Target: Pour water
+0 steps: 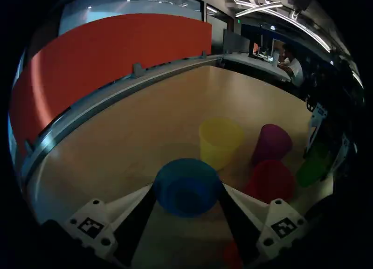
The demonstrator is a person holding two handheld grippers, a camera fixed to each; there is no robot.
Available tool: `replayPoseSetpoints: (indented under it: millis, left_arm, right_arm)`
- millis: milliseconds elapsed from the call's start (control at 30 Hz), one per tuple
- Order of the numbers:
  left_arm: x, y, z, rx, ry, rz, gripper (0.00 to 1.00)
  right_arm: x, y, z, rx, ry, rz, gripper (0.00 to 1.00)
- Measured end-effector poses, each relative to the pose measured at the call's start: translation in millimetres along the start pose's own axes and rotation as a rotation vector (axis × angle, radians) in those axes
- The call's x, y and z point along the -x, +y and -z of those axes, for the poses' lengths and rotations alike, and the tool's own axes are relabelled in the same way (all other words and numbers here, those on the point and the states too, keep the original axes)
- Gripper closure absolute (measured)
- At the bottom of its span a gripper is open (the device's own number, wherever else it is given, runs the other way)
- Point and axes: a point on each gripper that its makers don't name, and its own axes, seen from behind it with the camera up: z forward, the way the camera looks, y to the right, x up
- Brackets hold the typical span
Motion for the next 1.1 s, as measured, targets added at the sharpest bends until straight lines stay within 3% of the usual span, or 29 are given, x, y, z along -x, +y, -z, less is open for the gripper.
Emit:
replayPoseSetpoints:
  millis: [300, 700, 1100]
  left_arm:
    - [-23.4, -0.7, 32.5, -0.021, 0.082, 0.015, 0.11]
    - [-62.4, 3.2, 100.2, -0.085, 0.238, 0.017, 0.11]
    - [-86.3, 15.9, 163.8, -0.130, 0.369, 0.026, 0.11]
  right_arm:
    - [-17.1, 0.7, 5.2, 0.019, 0.032, 0.004, 0.09]
    - [-60.1, -5.5, 13.1, 0.047, 0.112, 0.038, 0.09]
    - [-105.2, -9.4, 14.9, 0.064, 0.208, 0.069, 0.09]
